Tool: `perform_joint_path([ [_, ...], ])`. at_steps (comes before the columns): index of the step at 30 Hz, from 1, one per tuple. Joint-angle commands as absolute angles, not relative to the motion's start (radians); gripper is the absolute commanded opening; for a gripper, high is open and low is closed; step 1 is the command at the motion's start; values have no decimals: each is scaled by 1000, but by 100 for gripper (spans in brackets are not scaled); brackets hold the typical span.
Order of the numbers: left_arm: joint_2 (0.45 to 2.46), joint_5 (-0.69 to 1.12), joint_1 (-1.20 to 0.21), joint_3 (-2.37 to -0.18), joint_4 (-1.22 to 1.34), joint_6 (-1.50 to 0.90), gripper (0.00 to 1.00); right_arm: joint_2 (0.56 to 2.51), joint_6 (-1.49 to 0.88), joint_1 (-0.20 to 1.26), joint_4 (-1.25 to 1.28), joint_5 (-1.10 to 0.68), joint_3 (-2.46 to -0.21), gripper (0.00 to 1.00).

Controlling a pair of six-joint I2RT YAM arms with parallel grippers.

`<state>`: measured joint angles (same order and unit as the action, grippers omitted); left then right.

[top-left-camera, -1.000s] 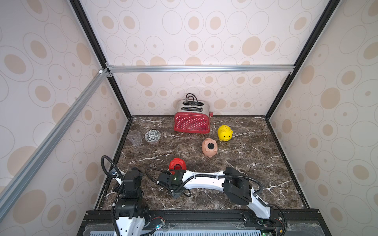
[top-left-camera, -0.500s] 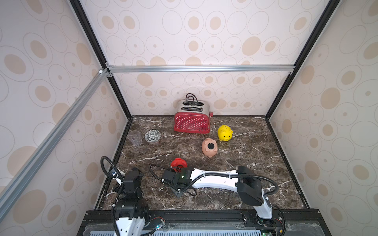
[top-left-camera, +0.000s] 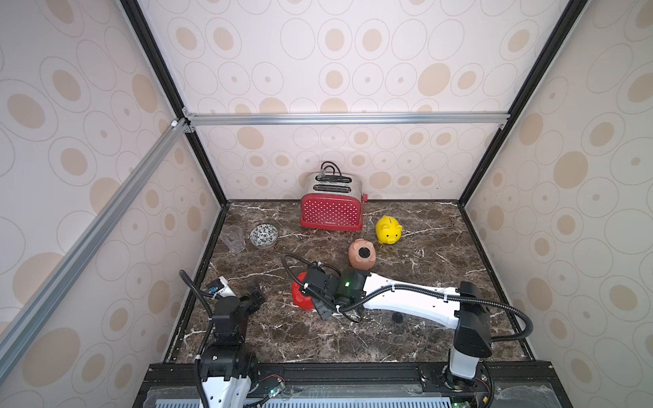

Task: Close piggy banks
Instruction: Adjust the piggy bank at the center of the board.

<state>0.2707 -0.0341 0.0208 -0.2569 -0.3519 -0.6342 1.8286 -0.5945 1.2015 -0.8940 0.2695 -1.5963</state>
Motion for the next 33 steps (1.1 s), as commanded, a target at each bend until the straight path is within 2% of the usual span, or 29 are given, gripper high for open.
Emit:
perform_joint_path([
  [1, 340, 162, 22, -242, -271, -685, 91, 1813, -612, 1178, -910, 292, -1572, 0],
  [14, 604, 324, 8, -246, -230, -791, 83, 1915, -596, 1058, -823, 255, -1587, 0],
  [22, 629, 308, -91, -211, -212, -837, 80, 2025, -550, 1011, -855, 235, -1739, 0],
  [33, 707, 354, -103, -172, -115, -855, 73, 2097, -519, 993, -857, 178, -1845, 0],
])
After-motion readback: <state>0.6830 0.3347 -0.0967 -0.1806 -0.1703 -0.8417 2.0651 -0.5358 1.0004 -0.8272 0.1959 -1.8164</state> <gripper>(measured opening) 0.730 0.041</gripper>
